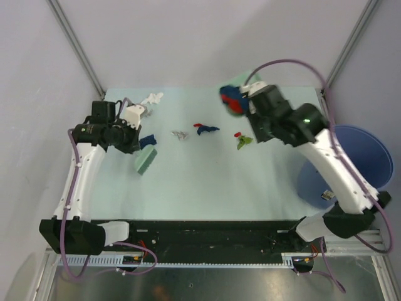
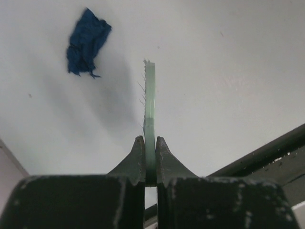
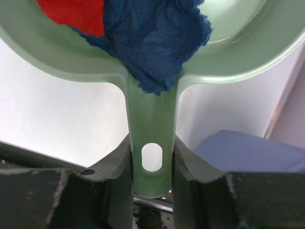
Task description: Sweep away the paper scraps from the table
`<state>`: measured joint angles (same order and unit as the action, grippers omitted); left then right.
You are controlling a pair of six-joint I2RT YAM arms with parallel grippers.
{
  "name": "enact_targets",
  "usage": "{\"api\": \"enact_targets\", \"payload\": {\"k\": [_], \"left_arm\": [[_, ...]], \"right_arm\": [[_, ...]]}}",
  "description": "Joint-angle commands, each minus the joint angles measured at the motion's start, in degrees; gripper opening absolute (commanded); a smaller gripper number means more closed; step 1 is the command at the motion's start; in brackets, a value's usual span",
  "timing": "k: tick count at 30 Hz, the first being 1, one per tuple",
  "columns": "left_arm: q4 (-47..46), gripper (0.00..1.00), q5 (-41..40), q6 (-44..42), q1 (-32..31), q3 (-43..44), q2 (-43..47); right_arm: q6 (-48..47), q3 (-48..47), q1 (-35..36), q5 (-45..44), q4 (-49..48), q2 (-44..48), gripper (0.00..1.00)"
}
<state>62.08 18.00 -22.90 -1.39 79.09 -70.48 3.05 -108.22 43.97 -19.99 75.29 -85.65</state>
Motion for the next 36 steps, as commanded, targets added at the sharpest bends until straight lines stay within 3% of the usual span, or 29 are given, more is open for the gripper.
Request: {"api": "enact_targets", "payload": {"k": [1, 7, 13, 24, 36], "left_arm": [[-2.49, 0.0, -0.16, 1.54, -1.86, -4.02, 0.78], [-3.29, 0.0, -0.33, 0.75, -3.62, -6.4, 0.26], [-3.29, 0.0, -0.25, 0.66, -8.1, -5.09, -1.76], [-3.29, 0.0, 0.2, -0.57, -11.18, -4.03, -3.35], [-3.29, 0.0, 0.02, -1.8, -11.18, -5.0, -3.17]], "right_arm": [[3.19, -3.92, -6.68, -3.56, 11.81, 5.92, 0.0], [2.66, -3.22, -21.26, -1.98, 11.73, 8.91, 0.0], [2.49, -2.78, -30.68, -4.45, 11.37, 10.76, 0.0], [0.64, 9.6, -50.97, 4.6, 2.16, 14.97, 0.0], [0.64, 14.26, -56.01, 2.94, -1.54, 19.29, 0.0]]}}
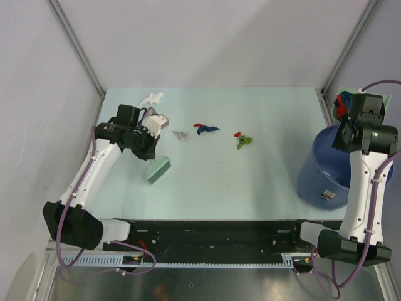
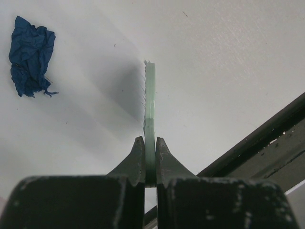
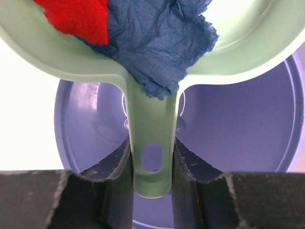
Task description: Sweep away the paper scraps from the table
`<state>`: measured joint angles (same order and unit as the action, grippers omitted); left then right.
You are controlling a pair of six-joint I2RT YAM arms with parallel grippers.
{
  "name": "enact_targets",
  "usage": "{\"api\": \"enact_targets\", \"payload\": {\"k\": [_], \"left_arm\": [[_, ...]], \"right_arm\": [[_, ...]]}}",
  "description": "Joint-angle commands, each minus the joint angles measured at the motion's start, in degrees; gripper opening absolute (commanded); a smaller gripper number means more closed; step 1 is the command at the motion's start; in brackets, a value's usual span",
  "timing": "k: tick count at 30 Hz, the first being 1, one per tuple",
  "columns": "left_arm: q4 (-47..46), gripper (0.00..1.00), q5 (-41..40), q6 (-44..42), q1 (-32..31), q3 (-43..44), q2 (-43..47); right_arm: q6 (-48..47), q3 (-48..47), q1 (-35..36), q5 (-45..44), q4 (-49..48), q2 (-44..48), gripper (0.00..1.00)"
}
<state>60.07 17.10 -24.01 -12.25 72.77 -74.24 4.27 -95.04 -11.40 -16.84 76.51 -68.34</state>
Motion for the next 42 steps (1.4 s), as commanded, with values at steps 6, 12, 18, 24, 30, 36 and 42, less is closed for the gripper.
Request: {"api": "enact_targets", "payload": {"k": [6, 12, 18, 24, 30, 36, 42], "left_arm": [[-1.28, 0.0, 0.74, -0.86, -0.32, 0.79, 1.11], [-1.45, 0.0, 0.91, -0.42, -0.32, 0.62, 1.2], [-1.63, 0.0, -0.05, -0.86, -0.32, 0.18, 1.64], [-1.71, 0.0, -0.05, -0.6, -0.32, 0.26, 1.46], [-1.8, 0.0, -0.49, -0.42, -0.23, 0.53, 1.37], [-1.8, 0.0, -0.76, -0.34, -0.23, 0.09, 1.55], [-1.89, 0.0, -0.67, 0.19, -0.32, 0.53, 0.94]], "right_arm": [[-1.46, 6.53, -0.82, -0.13, -8.29, 4.0, 0.0], [2.49, 12.77, -0.82, 5.59, -20.43, 7.16, 0.0], [5.39, 17.78, -0.73, 7.0, -26.59, 8.57, 0.0], [6.62, 21.12, -0.73, 7.16, -29.31, 9.97, 0.0], [8.38, 24.11, -0.56, 9.46, -32.21, 9.1, 0.0], [9.88, 25.87, -0.47, 9.89, -33.97, 9.27, 0.0], [10.67, 27.19, 1.81, 11.57, -35.9, 7.87, 0.0]]}}
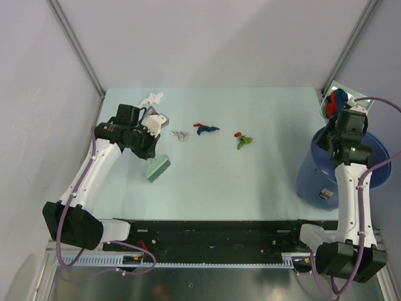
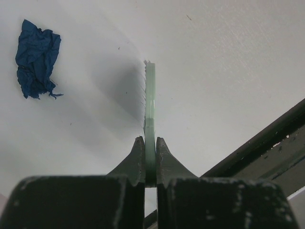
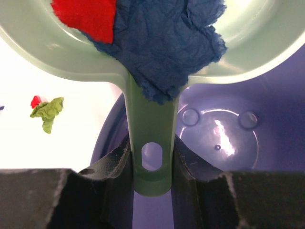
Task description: Sweep away the paper scraps from the table
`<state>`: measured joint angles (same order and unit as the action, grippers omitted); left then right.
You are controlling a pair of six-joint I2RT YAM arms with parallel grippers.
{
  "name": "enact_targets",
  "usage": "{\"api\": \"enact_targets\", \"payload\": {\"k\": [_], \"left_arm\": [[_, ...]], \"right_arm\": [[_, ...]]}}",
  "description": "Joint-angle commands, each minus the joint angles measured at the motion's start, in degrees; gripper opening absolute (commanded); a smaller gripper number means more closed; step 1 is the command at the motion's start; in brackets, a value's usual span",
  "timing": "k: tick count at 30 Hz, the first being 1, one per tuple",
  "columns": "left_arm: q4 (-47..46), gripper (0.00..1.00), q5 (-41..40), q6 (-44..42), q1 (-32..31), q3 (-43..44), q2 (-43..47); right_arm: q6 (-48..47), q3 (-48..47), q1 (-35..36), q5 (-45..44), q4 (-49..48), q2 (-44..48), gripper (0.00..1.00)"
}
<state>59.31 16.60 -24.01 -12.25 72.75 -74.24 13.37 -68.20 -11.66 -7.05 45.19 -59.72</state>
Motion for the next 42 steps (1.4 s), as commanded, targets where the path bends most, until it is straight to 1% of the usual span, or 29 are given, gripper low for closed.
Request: {"api": "enact_targets", "payload": {"k": [1, 8, 11, 15, 19, 21, 24, 25, 27, 28, 30, 32, 33, 36, 37, 39, 40, 42], "left_arm": [[-1.13, 0.0, -0.08, 0.28, -0.23, 0.64, 0.85], [-1.3, 0.0, -0.16, 0.37, -0.23, 0.2, 1.11], [-1.3, 0.0, -0.16, 0.45, -0.32, 0.29, 1.29], [-1.3, 0.0, -0.34, 0.37, -0.23, 0.55, 1.38], [-1.21, 0.0, 0.27, 0.8, -0.32, 1.6, 0.59], [-1.21, 0.0, 1.06, 2.03, -0.93, 3.09, 0.06], [-1.13, 0.0, -0.69, 3.7, -5.58, 7.83, -0.73], [-1.13, 0.0, -1.3, 3.97, -9.25, 10.8, -0.99], [-1.21, 0.0, -3.4, 4.23, -13.22, 13.63, -1.43], [-1.13, 0.0, -3.94, 4.32, -16.63, 15.65, -2.31], [-0.69, 0.0, -2.9, 4.58, -18.76, 16.72, -4.24], [-0.34, 0.0, -0.96, 6.78, -18.69, 17.08, -5.91], [-0.42, 0.0, 2.18, 7.31, -18.69, 16.64, -6.79], [-0.77, 0.0, 7.29, 8.28, -18.77, 14.44, -7.32], [-1.12, 0.0, 6.09, 9.15, -18.86, 14.18, -7.24], [-3.05, 0.0, 0.57, 9.33, -19.21, 14.26, -6.19], [-3.84, 0.0, -6.25, 8.64, -19.21, 14.43, -5.92], [-5.17, 0.0, -11.82, 7.49, -19.74, 14.87, -5.74]], "right_arm": [[1.66, 0.53, 2.34, 2.04, -5.11, -0.83, 0.0], [2.9, 0.7, 2.61, 2.92, -7.66, 0.05, 0.0], [2.28, 0.71, 2.17, 0.04, -5.73, 0.22, 0.0], [1.4, 0.79, 0.94, -1.21, -4.41, 2.15, 0.0], [1.31, 0.71, 0.59, 1.16, -5.55, 2.86, 0.0], [1.4, 0.7, 0.59, 0.9, -5.11, 2.95, 0.0], [0.7, 0.7, 0.59, -0.51, -4.32, 3.56, 0.0], [0.52, 0.53, 0.5, -0.68, -4.15, 4.0, 0.0], [0.0, 0.44, 0.5, -0.86, -3.88, 4.96, 0.0], [-0.09, 0.18, 0.5, -0.77, -3.71, 5.32, 0.0], [-0.7, 0.09, 0.41, -0.51, -3.36, 6.02, 0.0], [-1.15, -0.09, 0.41, -0.33, -2.74, 5.94, 0.0], [-1.76, -0.17, 0.41, -0.51, -2.22, 6.11, 0.0], [-2.55, -0.26, 0.32, -1.04, -1.68, 6.29, 0.0], [-2.9, -0.35, 0.32, -0.95, -1.6, 6.37, 0.0], [-2.99, -0.53, 0.32, -0.51, -1.42, 6.46, 0.0], [-2.82, -0.7, 0.24, -0.16, -1.51, 6.55, 0.0], [-2.82, -1.14, 0.41, 0.72, -1.33, 6.29, 0.0]]}}
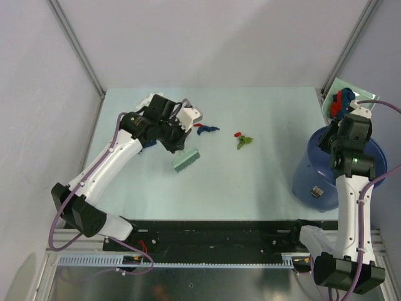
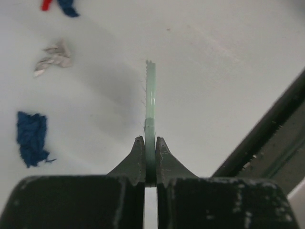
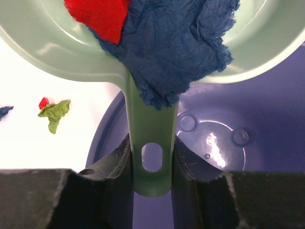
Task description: Sweep away the paper scraps from the table
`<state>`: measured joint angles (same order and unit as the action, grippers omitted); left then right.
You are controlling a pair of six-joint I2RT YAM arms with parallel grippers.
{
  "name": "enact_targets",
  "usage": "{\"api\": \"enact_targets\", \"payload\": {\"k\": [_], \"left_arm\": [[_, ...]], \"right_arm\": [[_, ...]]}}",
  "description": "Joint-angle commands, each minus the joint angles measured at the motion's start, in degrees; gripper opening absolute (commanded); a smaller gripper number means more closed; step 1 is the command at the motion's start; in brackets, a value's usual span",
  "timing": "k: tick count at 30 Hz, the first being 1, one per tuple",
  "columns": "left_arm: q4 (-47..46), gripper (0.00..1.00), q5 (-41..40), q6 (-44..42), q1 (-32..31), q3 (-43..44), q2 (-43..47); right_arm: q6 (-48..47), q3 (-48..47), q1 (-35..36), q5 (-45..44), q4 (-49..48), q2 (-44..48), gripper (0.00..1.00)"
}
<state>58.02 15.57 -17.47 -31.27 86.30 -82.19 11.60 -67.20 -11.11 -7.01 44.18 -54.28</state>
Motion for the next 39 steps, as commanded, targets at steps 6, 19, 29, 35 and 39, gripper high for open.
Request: {"api": "enact_targets", "payload": {"k": [6, 19, 29, 35, 39], "left_arm": [[-10.2, 0.0, -31.47, -3.53, -2.92, -6.91, 3.35], [-11.44, 0.0, -29.64, -4.06, -0.82, -5.27, 3.71], [-11.17, 0.0, -26.91, -4.94, 5.67, -5.79, 5.11], [-11.0, 0.0, -24.28, -6.6, 13.41, -7.2, 7.39], [-11.0, 0.0, -22.69, -7.13, 16.5, -8.16, 8.45]], "right_arm": [[-1.84, -3.29, -0.14, 0.5, 1.52, 0.49, 0.0], [-7.73, -18.83, 7.32, -3.45, 16.18, -8.2, 0.0], [-5.27, -31.77, 36.4, -4.77, 28.5, -20.59, 0.0], [-4.83, -19.57, 50.99, -1.08, 19.47, -24.29, 0.0], [-3.95, -11.65, 54.79, -1.69, 12.78, -30.17, 0.0]]}}
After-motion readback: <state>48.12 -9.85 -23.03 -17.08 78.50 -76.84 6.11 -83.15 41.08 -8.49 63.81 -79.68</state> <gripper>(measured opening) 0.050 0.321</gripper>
